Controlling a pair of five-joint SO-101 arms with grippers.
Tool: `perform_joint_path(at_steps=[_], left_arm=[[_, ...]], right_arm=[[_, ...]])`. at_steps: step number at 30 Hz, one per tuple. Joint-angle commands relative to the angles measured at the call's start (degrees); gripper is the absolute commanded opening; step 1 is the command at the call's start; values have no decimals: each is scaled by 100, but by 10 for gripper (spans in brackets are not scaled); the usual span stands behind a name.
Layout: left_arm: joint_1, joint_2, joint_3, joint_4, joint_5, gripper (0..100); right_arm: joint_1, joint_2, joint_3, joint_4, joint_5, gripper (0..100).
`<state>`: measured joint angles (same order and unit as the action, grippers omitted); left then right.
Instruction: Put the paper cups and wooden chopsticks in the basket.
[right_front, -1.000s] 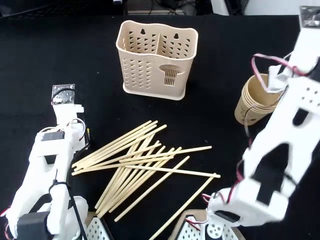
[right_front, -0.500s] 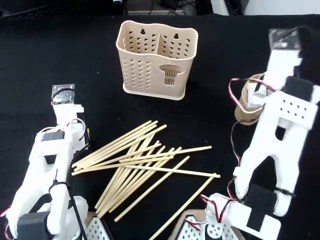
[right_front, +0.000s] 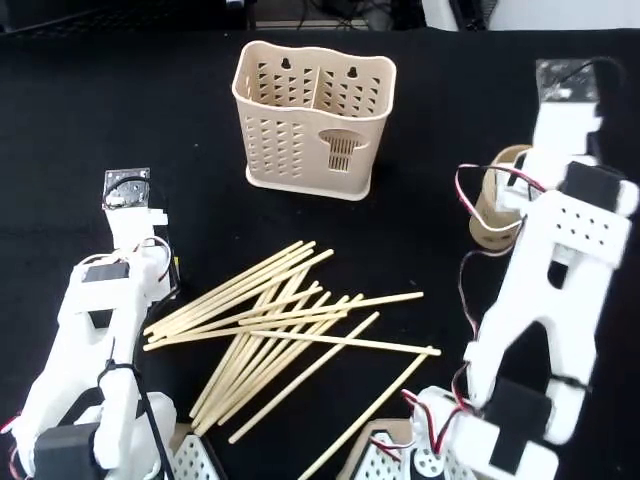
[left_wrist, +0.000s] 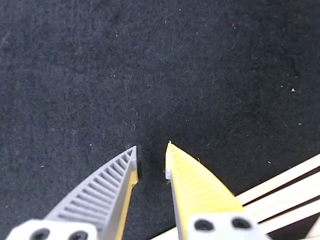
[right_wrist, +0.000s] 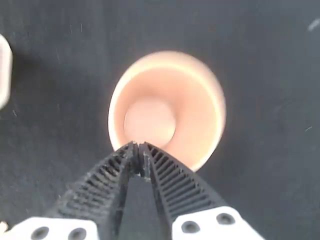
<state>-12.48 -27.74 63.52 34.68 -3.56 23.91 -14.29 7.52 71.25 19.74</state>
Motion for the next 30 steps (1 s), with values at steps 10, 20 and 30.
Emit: perform_joint_path(at_steps=[10, 20, 30], left_arm=[[40, -114, 13, -105, 26, 109], [40, -114, 13, -105, 26, 109], [57, -114, -40, -70, 26, 112]], right_arm=[[607, 813, -1824, 343, 97, 174], [615, 2615, -2888, 360, 387, 174], [607, 3538, -2967, 360, 826, 171]])
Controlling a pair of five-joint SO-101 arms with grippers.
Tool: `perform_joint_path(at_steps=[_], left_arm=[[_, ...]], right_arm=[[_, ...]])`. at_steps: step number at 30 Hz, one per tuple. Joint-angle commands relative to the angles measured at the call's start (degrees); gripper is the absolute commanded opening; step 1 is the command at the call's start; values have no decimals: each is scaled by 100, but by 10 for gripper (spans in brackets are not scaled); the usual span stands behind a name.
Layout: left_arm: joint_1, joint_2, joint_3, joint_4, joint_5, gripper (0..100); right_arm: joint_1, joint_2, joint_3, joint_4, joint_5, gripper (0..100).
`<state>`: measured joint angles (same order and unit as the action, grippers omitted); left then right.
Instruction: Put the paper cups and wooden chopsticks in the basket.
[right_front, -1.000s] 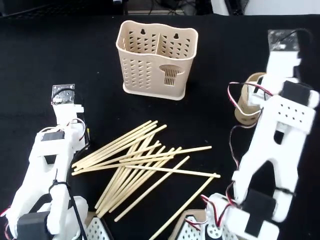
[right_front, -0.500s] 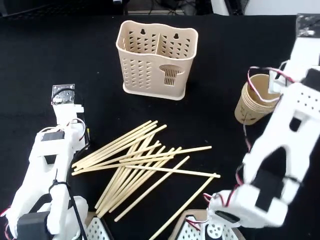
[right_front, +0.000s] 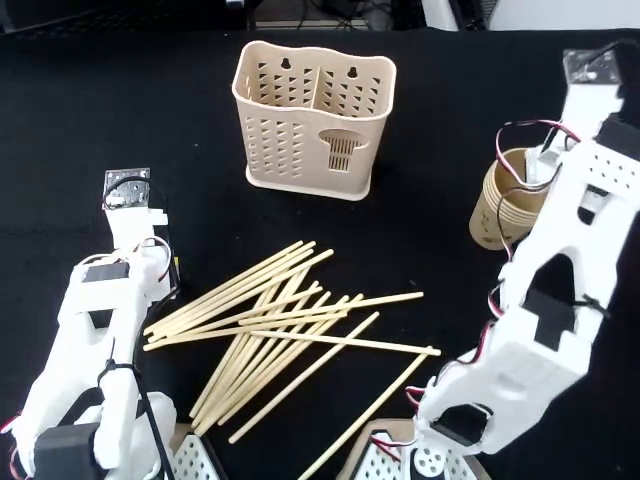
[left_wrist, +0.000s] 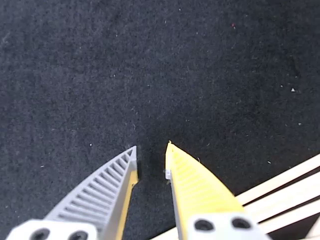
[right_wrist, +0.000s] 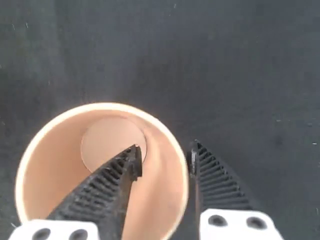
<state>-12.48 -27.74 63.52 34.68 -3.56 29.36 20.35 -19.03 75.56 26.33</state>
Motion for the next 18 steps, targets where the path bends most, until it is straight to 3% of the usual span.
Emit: perform_joint_path(at_steps=[1, 3, 6, 12, 18], left_arm=[[57, -114, -92, -70, 26, 113], [13, -114, -382, 79, 26, 113], [13, -105, -1262, 976, -229, 113], [31, -97, -3749, 2576, -624, 113], [145, 396, -5868, 2637, -246, 116]], right_arm=[[53, 163, -312, -70, 255, 169], [53, 277, -321, -70, 378, 152], [53, 312, -330, -88, 422, 12], [53, 92, -646, 97, 378, 12], [-97, -462, -1077, 879, 255, 12]])
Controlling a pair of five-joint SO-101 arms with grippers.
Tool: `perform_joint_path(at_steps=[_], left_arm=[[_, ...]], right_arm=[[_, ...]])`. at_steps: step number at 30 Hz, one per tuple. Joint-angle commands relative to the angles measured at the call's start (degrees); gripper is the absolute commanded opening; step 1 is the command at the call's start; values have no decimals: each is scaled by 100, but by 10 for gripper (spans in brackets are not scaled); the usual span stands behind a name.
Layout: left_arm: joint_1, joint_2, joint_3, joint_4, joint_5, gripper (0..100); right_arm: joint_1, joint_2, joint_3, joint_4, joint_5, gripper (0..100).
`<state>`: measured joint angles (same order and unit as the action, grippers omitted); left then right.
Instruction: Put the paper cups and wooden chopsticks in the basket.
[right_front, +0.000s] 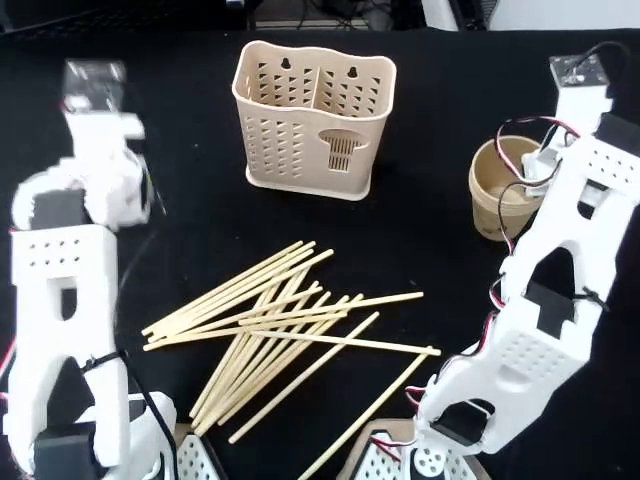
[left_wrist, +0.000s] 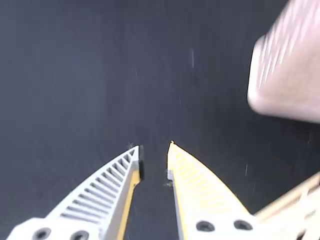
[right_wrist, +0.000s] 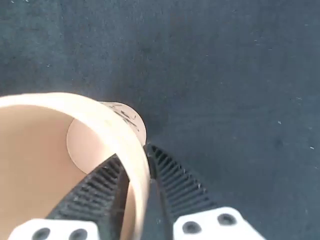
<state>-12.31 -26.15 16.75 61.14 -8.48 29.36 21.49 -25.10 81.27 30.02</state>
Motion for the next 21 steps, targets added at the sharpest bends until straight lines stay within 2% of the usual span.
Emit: perform_joint_path(at_steps=[1, 5, 14, 21], left_arm=[[136, 466, -1525, -44, 369, 128], [391, 1635, -2985, 149, 818, 184], [1341, 4598, -7169, 1916, 193, 184], [1604, 6136, -9666, 2505, 211, 184]], right_arm=[[-114, -681, -549, 431, -123, 12], [-176, -1112, -716, 747, -202, 12], [-193, -1868, -602, 1116, -712, 12], [-378, -2114, -567, 1143, -747, 12]])
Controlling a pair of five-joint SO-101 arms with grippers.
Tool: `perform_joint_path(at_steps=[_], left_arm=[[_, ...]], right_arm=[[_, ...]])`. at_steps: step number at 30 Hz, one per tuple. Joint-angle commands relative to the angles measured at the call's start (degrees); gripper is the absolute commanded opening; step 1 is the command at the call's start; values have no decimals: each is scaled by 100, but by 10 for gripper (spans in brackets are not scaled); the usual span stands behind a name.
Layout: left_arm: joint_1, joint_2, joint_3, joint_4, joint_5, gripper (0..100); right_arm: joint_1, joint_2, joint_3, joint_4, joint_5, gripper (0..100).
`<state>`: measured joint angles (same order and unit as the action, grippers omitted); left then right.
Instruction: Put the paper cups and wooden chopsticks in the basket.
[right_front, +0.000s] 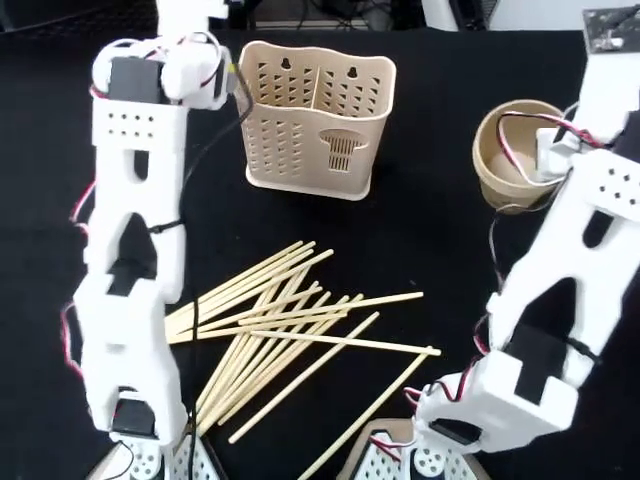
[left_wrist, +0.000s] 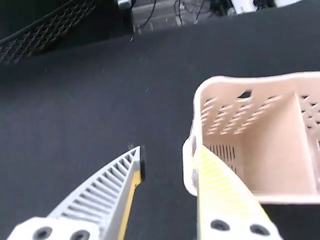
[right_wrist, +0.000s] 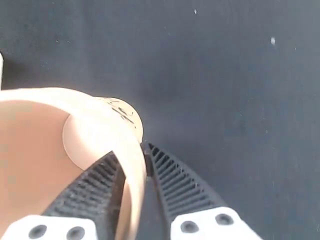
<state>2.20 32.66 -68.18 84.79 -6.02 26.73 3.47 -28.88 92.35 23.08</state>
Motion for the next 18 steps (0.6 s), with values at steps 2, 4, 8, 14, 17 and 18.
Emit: perform_joint_path(at_steps=[2, 4, 8, 14, 17, 18], left_arm=[[251, 563, -1516, 158, -35, 184], [303, 853, -1596, 114, -35, 184], [426, 1257, -1596, 44, -44, 184], [497, 1319, -1596, 273, -44, 118], [479, 1380, -1596, 580, -44, 69], [479, 1380, -1587, 686, -35, 53]], right_arm=[[-114, -312, -189, 35, -53, 12], [-88, -286, -180, 35, -44, 12], [-62, -321, 48, -9, 0, 12], [-70, -321, 189, -18, 0, 12], [-62, -330, 189, -9, 0, 12], [-62, -330, 189, -9, 0, 12]])
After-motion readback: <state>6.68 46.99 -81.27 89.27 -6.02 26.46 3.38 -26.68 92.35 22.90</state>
